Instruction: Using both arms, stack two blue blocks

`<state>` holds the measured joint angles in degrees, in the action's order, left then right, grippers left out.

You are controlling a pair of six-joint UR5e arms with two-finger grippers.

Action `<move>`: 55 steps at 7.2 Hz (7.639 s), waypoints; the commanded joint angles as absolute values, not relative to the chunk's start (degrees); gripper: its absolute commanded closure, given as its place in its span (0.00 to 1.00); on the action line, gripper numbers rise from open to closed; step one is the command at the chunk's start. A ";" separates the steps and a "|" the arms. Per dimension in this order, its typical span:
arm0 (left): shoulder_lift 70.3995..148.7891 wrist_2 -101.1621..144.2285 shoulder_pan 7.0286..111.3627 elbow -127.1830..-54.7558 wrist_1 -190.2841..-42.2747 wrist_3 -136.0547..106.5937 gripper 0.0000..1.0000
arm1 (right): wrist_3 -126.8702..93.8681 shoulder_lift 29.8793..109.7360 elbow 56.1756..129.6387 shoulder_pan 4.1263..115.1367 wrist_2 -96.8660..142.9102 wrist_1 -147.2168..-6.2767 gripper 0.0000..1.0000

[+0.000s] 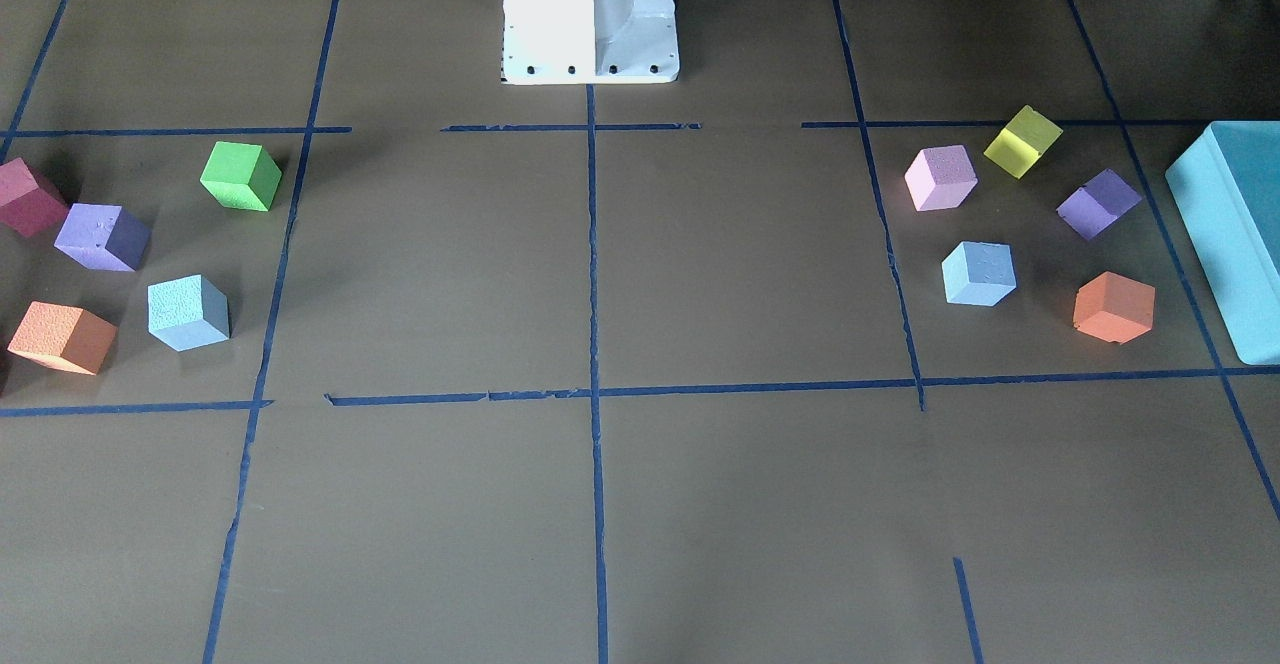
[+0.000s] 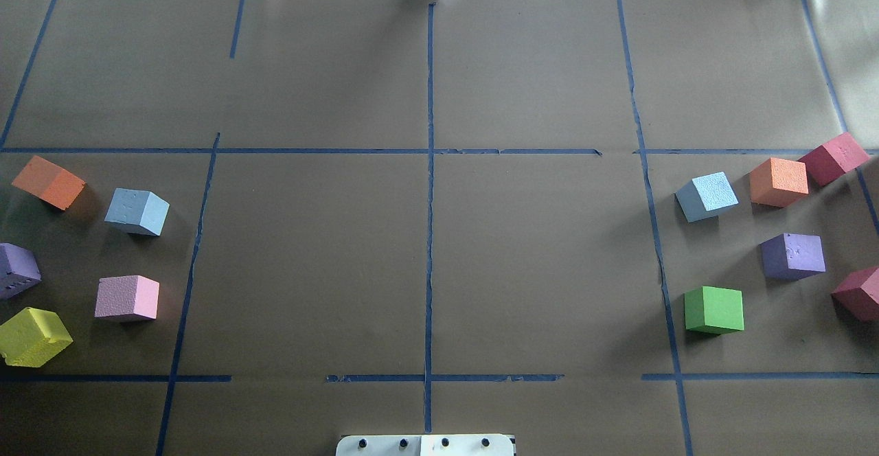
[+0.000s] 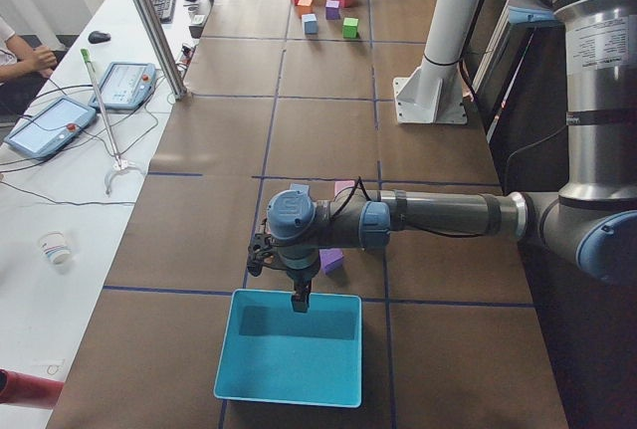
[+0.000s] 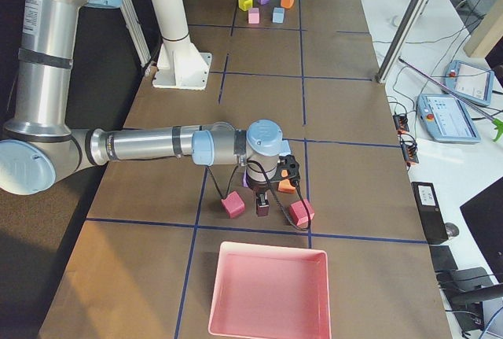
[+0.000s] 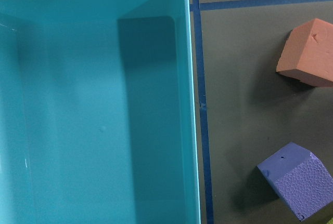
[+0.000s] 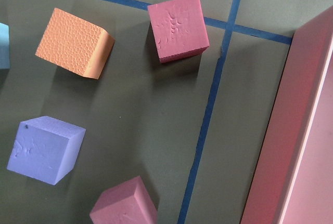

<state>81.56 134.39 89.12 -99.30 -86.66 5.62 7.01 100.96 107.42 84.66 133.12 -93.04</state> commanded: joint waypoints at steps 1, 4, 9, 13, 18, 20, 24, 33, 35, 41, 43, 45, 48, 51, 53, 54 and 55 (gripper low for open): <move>81.56 134.38 89.03 -99.93 -86.23 5.54 0.00 | 6.86 100.46 107.40 84.46 133.24 -91.59 0.00; 81.39 134.47 88.95 -99.23 -86.22 5.54 0.00 | 0.67 91.46 107.15 76.59 134.83 -91.67 0.00; 81.39 134.47 88.95 -99.32 -86.13 5.54 0.00 | -34.59 87.10 99.51 59.36 125.45 -63.42 0.01; 81.39 134.47 88.95 -99.23 -86.13 5.54 0.00 | -37.09 87.10 97.83 52.30 120.15 -62.75 0.01; 81.30 134.47 88.95 -99.14 -86.13 5.54 0.00 | -36.65 86.31 94.31 48.96 118.30 -62.75 0.29; 81.30 134.47 88.95 -99.23 -86.13 5.54 0.00 | -37.00 85.70 95.18 48.96 118.65 -62.75 0.88; 81.30 134.47 88.95 -99.23 -86.13 5.54 0.00 | -58.45 58.01 92.66 40.12 115.17 -84.67 0.93; 81.39 134.56 88.95 -99.23 -86.57 5.54 0.00 | -75.15 35.77 72.77 28.04 103.53 -86.22 0.01; 81.47 134.56 88.95 -99.40 -86.75 5.62 0.00 | -73.05 35.86 75.92 31.18 105.71 -87.44 0.01; 87.35 134.74 88.77 -100.37 -89.62 5.01 0.00 | -17.27 70.57 105.08 67.96 130.47 -100.20 0.01; 90.25 135.79 88.16 -99.49 -90.62 1.18 0.00 | 6.46 85.62 107.66 79.22 134.55 -99.67 0.01; 92.53 135.70 82.92 -101.07 -94.10 -10.75 0.00 | 25.76 97.60 106.88 88.81 134.12 -99.58 0.01; 92.64 132.48 67.10 -100.56 -106.74 -25.88 0.00 | 25.24 100.73 106.70 91.23 134.12 -99.49 0.01; 95.00 122.71 55.22 -97.66 -113.37 -39.36 0.00 | 25.22 100.81 106.61 91.23 134.12 -99.49 0.01; 95.27 122.70 52.92 -97.56 -113.47 -40.69 0.00 | 25.22 100.72 106.70 91.23 134.21 -99.49 0.01; 95.27 122.70 52.21 -97.47 -113.47 -41.91 0.00 | 25.22 100.72 106.61 91.23 134.21 -99.49 0.01; 95.27 122.61 51.34 -96.43 -113.47 -41.92 0.00 | 25.22 100.72 106.61 91.23 134.21 -99.49 0.01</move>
<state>95.23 122.71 52.39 -97.25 -113.44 -41.36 25.22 100.73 106.66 91.23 134.20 -99.49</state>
